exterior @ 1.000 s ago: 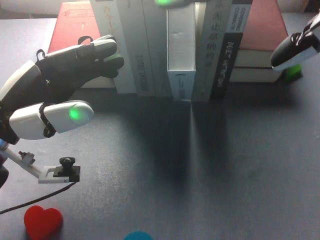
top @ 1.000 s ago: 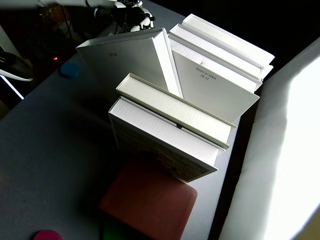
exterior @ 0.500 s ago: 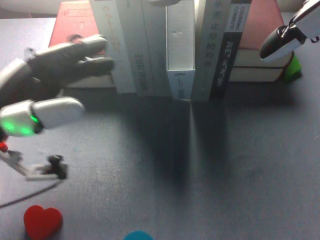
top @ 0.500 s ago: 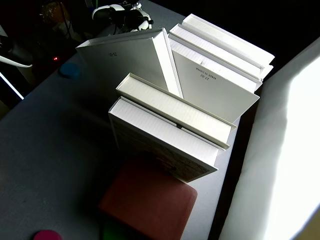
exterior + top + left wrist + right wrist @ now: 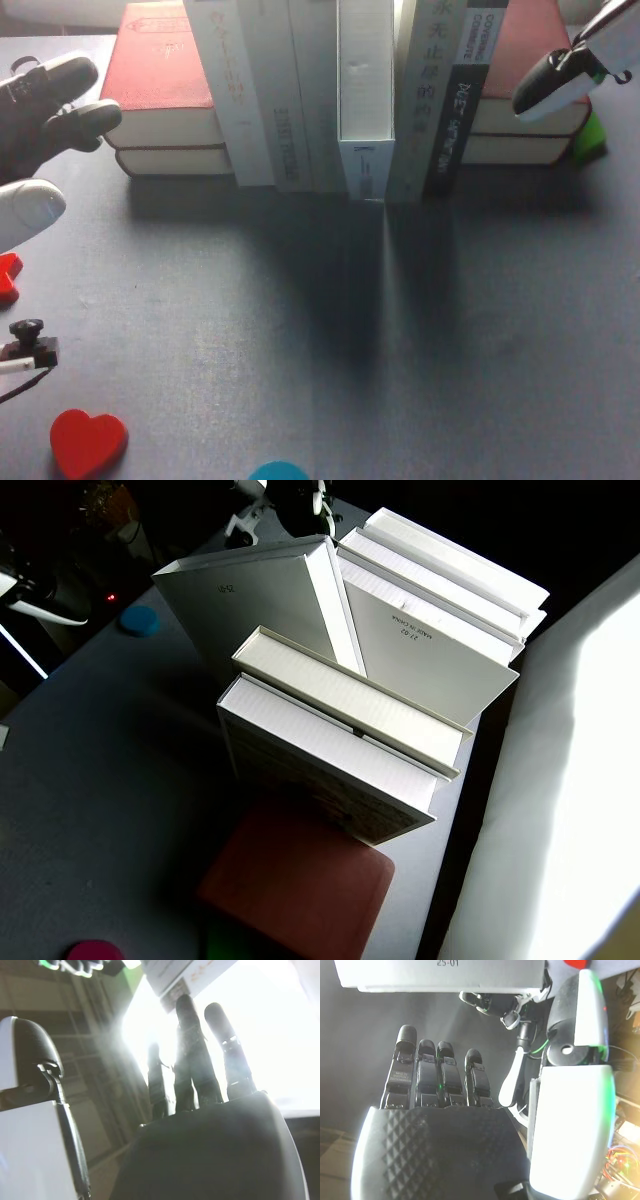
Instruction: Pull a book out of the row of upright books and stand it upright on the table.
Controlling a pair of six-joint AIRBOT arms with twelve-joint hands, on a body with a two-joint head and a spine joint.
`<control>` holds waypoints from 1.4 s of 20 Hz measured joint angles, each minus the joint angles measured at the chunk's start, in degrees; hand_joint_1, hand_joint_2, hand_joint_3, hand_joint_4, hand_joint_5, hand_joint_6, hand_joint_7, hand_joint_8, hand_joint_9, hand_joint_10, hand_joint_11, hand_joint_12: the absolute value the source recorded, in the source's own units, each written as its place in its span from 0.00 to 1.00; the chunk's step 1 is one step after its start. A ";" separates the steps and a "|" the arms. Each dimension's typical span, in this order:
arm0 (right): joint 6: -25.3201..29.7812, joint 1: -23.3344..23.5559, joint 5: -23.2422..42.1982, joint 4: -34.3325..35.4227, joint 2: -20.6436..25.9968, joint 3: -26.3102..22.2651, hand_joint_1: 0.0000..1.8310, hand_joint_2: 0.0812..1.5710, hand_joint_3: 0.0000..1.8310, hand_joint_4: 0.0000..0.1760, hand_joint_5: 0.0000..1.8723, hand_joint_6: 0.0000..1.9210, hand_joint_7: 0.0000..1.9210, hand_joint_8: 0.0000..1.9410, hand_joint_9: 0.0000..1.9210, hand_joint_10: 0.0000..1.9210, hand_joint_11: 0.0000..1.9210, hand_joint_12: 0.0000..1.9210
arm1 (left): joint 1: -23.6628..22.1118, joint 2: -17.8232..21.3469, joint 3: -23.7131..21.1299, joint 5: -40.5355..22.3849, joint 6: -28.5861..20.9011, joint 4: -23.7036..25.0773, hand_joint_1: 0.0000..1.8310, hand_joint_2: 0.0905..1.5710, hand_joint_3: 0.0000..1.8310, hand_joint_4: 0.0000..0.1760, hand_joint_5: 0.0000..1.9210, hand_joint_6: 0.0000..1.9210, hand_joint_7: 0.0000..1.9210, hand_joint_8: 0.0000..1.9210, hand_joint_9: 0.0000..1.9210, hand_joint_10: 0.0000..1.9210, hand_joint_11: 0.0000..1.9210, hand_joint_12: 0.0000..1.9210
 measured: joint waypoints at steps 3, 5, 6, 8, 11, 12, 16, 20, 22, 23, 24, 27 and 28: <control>-1.51 -0.09 -0.02 1.29 -1.70 0.94 0.60 0.51 0.00 0.90 0.00 0.00 0.00 0.00 0.00 0.00 0.00 0.22 | -0.31 -0.20 0.31 0.02 0.00 0.98 0.54 0.55 0.00 0.24 0.27 0.00 0.20 0.00 0.29 0.02 0.00 0.77; -2.49 -1.95 -0.39 4.96 -4.92 3.26 0.59 0.47 0.00 0.67 0.00 0.00 0.00 0.00 0.00 0.00 0.00 0.22 | -0.96 -0.37 0.42 -0.17 -0.04 1.38 0.54 0.53 0.00 0.21 0.27 0.00 0.21 0.00 0.30 0.03 0.01 0.76; -3.04 -3.15 -0.44 5.40 -6.40 4.37 0.60 0.50 0.00 0.74 0.00 0.00 0.00 0.00 0.00 0.00 0.00 0.23 | -0.94 -0.52 0.52 -0.24 -0.02 1.44 0.54 0.53 0.00 0.27 0.27 0.00 0.21 0.00 0.30 0.03 0.01 0.76; -3.61 -5.35 -0.52 6.12 -8.72 6.29 0.59 0.47 0.00 0.66 0.00 0.00 0.00 0.00 0.00 0.00 0.00 0.23 | -0.94 -0.52 0.74 0.11 -0.02 1.66 0.55 0.53 0.00 0.34 0.27 0.00 0.21 0.00 0.30 0.03 0.00 0.77; -3.98 -7.21 -1.44 7.39 -11.04 8.17 0.59 0.47 0.00 0.66 0.00 0.00 0.00 0.00 0.00 0.00 0.00 0.23 | -0.94 -0.52 0.74 0.02 0.00 1.25 0.55 0.53 0.00 0.30 0.27 0.00 0.21 0.00 0.30 0.02 0.00 0.77; -4.04 -7.82 -1.57 7.43 -11.41 8.59 0.60 0.50 0.00 0.90 0.00 0.00 0.00 0.00 0.00 0.00 0.00 0.23 | -0.94 -0.52 0.72 -0.02 0.00 1.57 0.55 0.53 0.00 0.30 0.27 0.00 0.21 0.00 0.29 0.02 0.00 0.77; -3.10 -9.05 -1.77 5.33 -11.41 8.76 0.77 0.50 0.00 0.00 0.42 0.05 0.43 0.05 0.42 0.15 0.15 0.73 | -0.94 -0.90 0.76 -0.13 -0.02 1.31 0.54 0.52 0.00 0.31 0.28 0.00 0.22 0.00 0.31 0.03 0.02 0.74; -2.43 -9.25 -1.22 4.81 -11.91 8.74 0.75 0.70 0.00 0.00 0.45 0.52 0.50 0.49 0.50 0.67 0.31 0.78 | -0.94 -1.25 0.76 0.04 -0.02 2.29 0.53 0.52 0.00 0.34 0.29 0.00 0.23 0.00 0.31 0.02 0.04 0.70; -2.64 -9.42 -0.42 5.90 -12.24 9.07 0.75 0.68 0.00 0.00 0.53 0.46 0.52 0.46 0.50 0.64 0.35 0.76 | -0.96 -1.25 0.79 0.07 -0.02 2.01 0.53 0.52 0.00 0.35 0.29 0.00 0.25 0.01 0.32 0.02 0.05 0.68; -2.86 -9.42 -0.44 6.84 -12.26 9.31 0.71 0.68 0.00 0.00 0.56 0.34 0.55 0.56 0.54 0.65 0.41 0.88 | -1.01 -1.33 0.79 -0.02 0.00 2.12 0.52 0.52 0.00 0.32 0.29 0.00 0.28 0.02 0.33 0.03 0.05 0.68; -2.97 -9.42 -0.44 7.63 -12.17 9.33 0.75 0.67 0.00 0.00 0.58 0.23 0.56 0.50 0.51 0.69 0.42 0.89 | -1.01 -1.64 0.79 -0.17 -0.02 1.97 0.52 0.51 0.00 0.35 0.30 0.01 0.30 0.02 0.34 0.03 0.06 0.67; -4.31 -9.51 1.40 12.50 -11.10 9.33 0.70 0.70 0.00 0.00 0.53 0.36 0.50 0.65 0.52 0.78 0.45 0.92 | -1.01 -1.97 0.76 0.15 0.00 2.62 0.53 0.52 0.00 0.29 0.30 0.00 0.29 0.01 0.33 0.02 0.05 0.66; -4.37 -9.51 2.99 16.00 -9.75 9.29 0.69 0.71 0.00 0.00 0.50 0.51 0.49 0.62 0.56 0.91 0.54 0.98 | -1.01 -1.97 0.76 0.04 0.00 2.47 0.53 0.52 0.00 0.31 0.30 0.00 0.28 0.00 0.33 0.02 0.05 0.66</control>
